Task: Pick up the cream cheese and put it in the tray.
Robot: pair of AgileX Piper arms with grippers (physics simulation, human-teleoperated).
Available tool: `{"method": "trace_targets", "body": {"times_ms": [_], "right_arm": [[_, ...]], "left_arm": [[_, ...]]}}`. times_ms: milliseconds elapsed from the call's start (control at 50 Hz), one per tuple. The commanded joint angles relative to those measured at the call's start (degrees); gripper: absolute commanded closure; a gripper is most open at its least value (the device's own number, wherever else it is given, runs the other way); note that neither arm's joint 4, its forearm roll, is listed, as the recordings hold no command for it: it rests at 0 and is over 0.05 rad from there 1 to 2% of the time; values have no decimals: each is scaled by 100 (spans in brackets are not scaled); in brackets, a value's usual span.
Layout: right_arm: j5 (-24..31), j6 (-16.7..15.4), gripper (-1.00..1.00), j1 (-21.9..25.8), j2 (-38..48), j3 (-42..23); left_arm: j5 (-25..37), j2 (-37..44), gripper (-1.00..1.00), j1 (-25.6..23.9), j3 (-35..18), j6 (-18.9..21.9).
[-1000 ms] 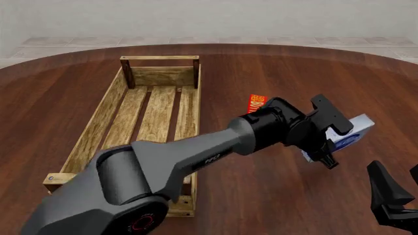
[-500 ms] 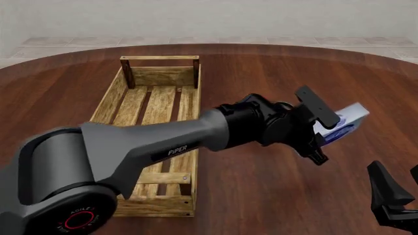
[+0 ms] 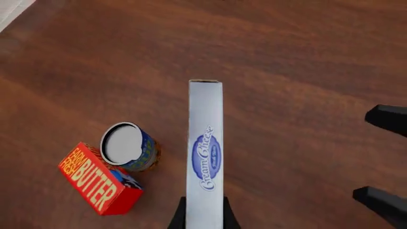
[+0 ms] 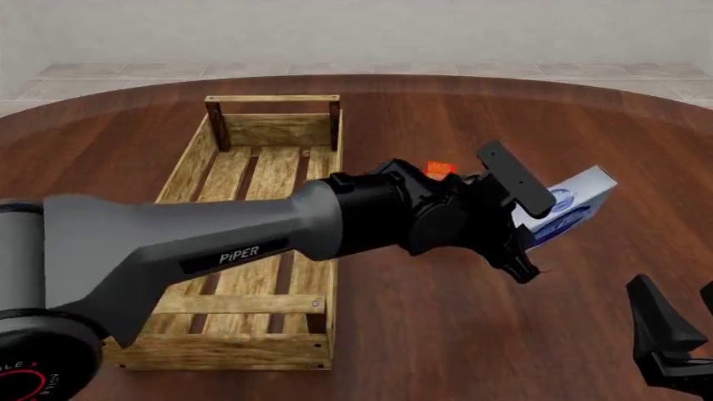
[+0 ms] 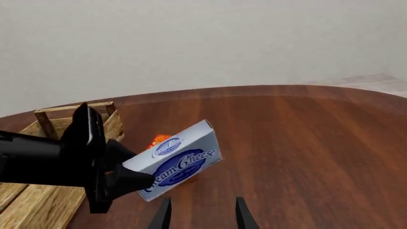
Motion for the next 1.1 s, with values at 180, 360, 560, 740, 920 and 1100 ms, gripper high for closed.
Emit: {"method": "trace_targets", "body": {"times_ms": [180,360,560,740,920,1100], "right_arm": [[17,-18,-100,32,-34,-1],[18,-33,-100,29,-38,-1],[8,-37,-100,45,-20,-1],[7,-44,-100,43,-18,-1],[3,-57,-100,48,-11,-1],[10,-64,-100,38,-25,-1]], "left_arm": [[-330,-710,100,233,711,-58],[-442,-1151,100,374,1108,-205],[-427,-1559,100,467,1403,-273],[-352,-1712,100,660,1419,-276],[-239,-1942,100,893,1430,-341],[-146,-2304,100,1301,1539,-403]]}}
